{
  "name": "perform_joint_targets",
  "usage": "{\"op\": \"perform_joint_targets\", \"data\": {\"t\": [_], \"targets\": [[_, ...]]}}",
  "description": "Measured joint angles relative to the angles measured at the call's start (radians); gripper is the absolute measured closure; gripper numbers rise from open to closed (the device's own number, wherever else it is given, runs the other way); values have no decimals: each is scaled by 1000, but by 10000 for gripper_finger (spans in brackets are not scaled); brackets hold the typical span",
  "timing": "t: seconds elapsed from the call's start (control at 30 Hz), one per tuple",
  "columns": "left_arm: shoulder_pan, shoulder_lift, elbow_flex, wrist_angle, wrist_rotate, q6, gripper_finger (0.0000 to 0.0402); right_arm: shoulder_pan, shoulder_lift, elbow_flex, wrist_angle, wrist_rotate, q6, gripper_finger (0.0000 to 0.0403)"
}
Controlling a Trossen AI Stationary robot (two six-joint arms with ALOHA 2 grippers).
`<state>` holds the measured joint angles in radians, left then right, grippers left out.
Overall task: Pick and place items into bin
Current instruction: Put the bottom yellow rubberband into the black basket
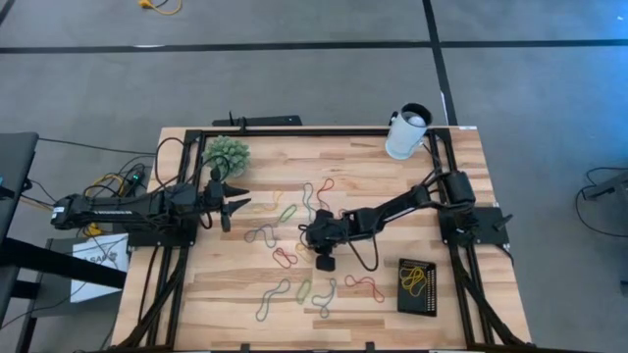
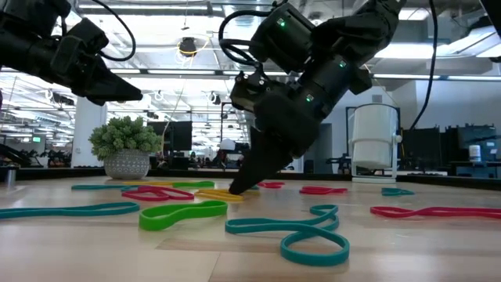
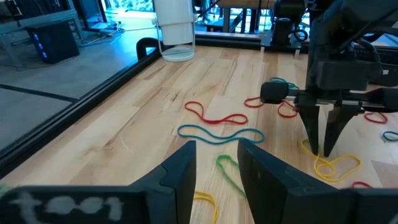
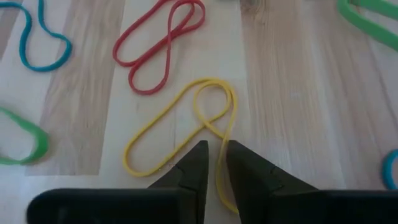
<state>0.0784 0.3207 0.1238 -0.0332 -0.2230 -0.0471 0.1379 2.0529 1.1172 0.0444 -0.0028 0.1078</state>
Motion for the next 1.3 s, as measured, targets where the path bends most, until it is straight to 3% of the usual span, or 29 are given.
{"op": "perform_joint_targets", "data": {"t": [0.13, 0.27, 0.43, 0.77, 1.07, 1.3], "targets": [[0, 0, 0, -5, 0, 0, 292, 15, -5, -1, -10, 4, -72, 394], [0, 0, 0, -8, 0, 0, 292, 37, -48, -6, -55, 6, -59, 393], [0, 0, 0, -16, -1, 0, 292, 80, -218, 17, -329, 4, -8, 399], [0, 0, 0, -23, -1, -12, 292, 232, -558, 177, -997, 89, 413, 401], [0, 0, 0, -22, -2, -14, 292, 404, -778, 200, -1261, 83, 864, 402], [0, 0, 0, -22, -2, -14, 292, 554, -781, 197, -1379, 194, 1026, 403]]}}
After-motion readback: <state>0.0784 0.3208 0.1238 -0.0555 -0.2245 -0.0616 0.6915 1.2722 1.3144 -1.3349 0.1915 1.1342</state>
